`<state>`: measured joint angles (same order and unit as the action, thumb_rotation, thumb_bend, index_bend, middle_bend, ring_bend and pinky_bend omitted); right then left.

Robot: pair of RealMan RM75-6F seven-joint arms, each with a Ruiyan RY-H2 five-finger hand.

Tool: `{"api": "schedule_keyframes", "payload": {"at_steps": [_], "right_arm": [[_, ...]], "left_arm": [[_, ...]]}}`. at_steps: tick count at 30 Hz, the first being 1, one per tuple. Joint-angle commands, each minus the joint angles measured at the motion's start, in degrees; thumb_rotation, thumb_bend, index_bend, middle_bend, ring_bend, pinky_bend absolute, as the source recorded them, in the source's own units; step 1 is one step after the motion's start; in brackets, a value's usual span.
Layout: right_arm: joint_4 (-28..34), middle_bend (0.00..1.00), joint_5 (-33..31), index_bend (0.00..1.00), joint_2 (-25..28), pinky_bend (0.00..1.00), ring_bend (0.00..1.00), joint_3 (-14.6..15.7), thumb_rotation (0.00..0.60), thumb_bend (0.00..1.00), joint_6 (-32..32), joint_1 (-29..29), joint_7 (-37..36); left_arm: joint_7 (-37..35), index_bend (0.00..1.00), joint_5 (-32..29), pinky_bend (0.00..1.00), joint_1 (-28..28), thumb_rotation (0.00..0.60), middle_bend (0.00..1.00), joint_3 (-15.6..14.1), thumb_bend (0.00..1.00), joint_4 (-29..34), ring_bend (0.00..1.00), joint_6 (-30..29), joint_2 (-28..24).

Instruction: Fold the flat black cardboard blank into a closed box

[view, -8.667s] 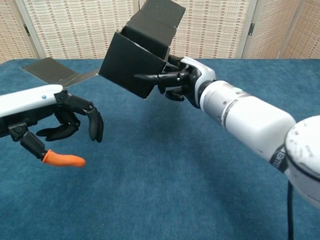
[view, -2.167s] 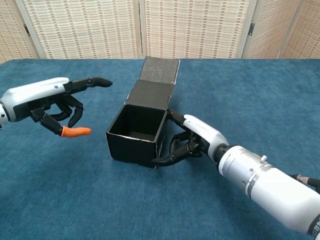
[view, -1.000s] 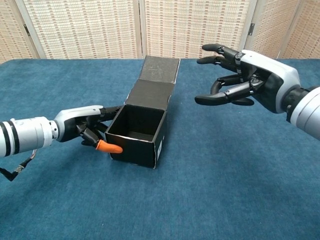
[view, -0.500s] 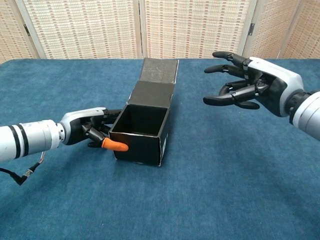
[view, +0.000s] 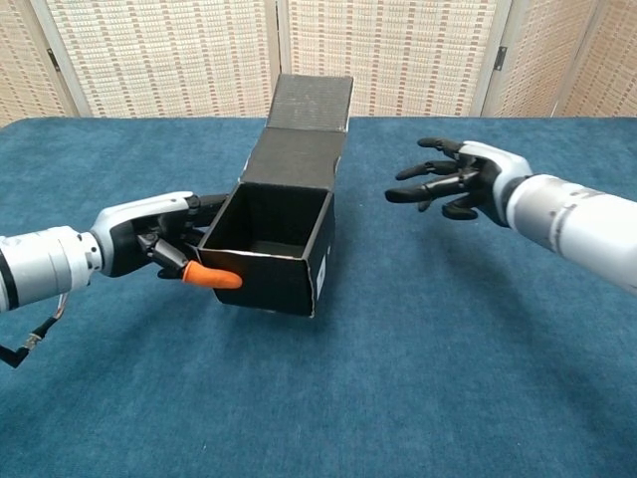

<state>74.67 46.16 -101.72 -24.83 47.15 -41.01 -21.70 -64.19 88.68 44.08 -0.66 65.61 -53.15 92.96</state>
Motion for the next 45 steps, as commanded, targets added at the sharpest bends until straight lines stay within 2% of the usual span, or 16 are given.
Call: {"api": "schedule_keyframes", "payload": {"at_steps": [1, 5, 10, 14, 18, 20, 24, 25, 26, 29, 33, 41, 45], "right_arm": [[-4.7, 0.28, -2.9, 0.02, -4.8, 1.0, 0.61, -3.7, 0.6, 0.0, -1.1, -5.1, 3.2], [-6.8, 0.28, -4.6, 0.02, -8.2, 1.0, 0.61, -7.5, 0.6, 0.0, -1.0, -9.1, 3.6], [-4.3, 0.29, -5.7, 0.04, -8.8, 1.0, 0.63, -11.2, 0.6, 0.0, -2.8, -11.0, 1.2], [0.8, 0.3, -4.2, 0.04, -6.5, 1.0, 0.64, -11.7, 0.6, 0.0, -5.2, -10.1, -0.6], [7.3, 0.31, -1.5, 0.04, -3.4, 1.0, 0.65, -10.2, 0.6, 0.0, -7.2, -8.2, -1.6], [7.8, 0.31, -1.2, 0.04, -3.1, 1.0, 0.66, -10.0, 0.6, 0.0, -7.4, -8.0, -1.6], [14.4, 0.32, 3.0, 0.04, 0.8, 1.0, 0.66, -7.1, 0.6, 0.0, -9.1, -6.3, -0.8], [15.8, 0.32, 7.6, 0.04, 2.9, 1.0, 0.66, -3.2, 0.6, 0.0, -9.4, -6.8, 4.5], [16.4, 0.32, 9.7, 0.04, 3.8, 1.0, 0.67, -1.2, 0.6, 0.0, -8.2, -6.7, 7.5], [16.5, 0.33, 12.7, 0.04, 4.0, 1.0, 0.67, 2.2, 0.6, 0.0, -4.9, -7.0, 13.2], [17.1, 0.33, 13.9, 0.06, 4.3, 1.0, 0.67, 4.0, 0.6, 0.0, -2.8, -7.4, 16.7], [14.1, 0.34, 16.3, 0.07, 2.5, 1.0, 0.67, 7.2, 0.6, 0.0, 2.3, -8.4, 24.5], [11.1, 0.34, 18.2, 0.08, 0.5, 1.0, 0.67, 8.9, 0.6, 0.0, 4.6, -8.8, 28.0]], "left_arm": [[3.4, 0.52, -0.1, 0.94, -0.9, 0.6, 0.58, 0.0, 0.23, 3.2, 0.64, -1.2, -1.5], [6.1, 0.52, -0.1, 0.94, -1.0, 0.6, 0.58, 0.1, 0.23, 5.9, 0.64, -1.4, -2.7], [8.5, 0.52, -1.4, 0.94, -0.8, 0.6, 0.58, 0.5, 0.23, 6.9, 0.64, 0.4, -2.9], [9.4, 0.52, -2.9, 0.94, -0.5, 0.6, 0.58, 1.0, 0.23, 6.5, 0.64, 2.3, -2.5], [11.0, 0.52, -4.5, 0.94, -0.3, 0.6, 0.58, 1.6, 0.23, 5.6, 0.64, 4.0, -1.6], [11.1, 0.51, -4.6, 0.94, -0.3, 0.6, 0.58, 1.7, 0.23, 5.6, 0.64, 4.1, -1.6], [13.0, 0.51, -6.9, 0.94, -0.2, 0.6, 0.58, 2.8, 0.23, 4.7, 0.64, 5.9, -0.5], [13.6, 0.51, -8.5, 0.94, -0.2, 0.6, 0.58, 3.4, 0.23, 4.2, 0.64, 6.9, 0.2], [14.9, 0.51, -10.0, 0.94, -0.2, 0.6, 0.58, 4.0, 0.23, 4.0, 0.64, 7.6, 0.8], [18.1, 0.51, -13.5, 0.94, -0.3, 0.6, 0.58, 5.5, 0.23, 3.7, 0.64, 9.2, 1.9], [22.5, 0.5, -18.1, 0.94, -0.6, 0.6, 0.58, 7.5, 0.23, 3.4, 0.64, 10.0, 3.4], [32.1, 0.46, -26.2, 0.94, -1.6, 0.6, 0.53, 10.8, 0.23, 4.6, 0.66, 9.9, 4.9], [36.0, 0.34, -28.5, 0.94, -1.9, 0.6, 0.43, 11.2, 0.23, 5.9, 0.68, 10.2, 4.6]]}}
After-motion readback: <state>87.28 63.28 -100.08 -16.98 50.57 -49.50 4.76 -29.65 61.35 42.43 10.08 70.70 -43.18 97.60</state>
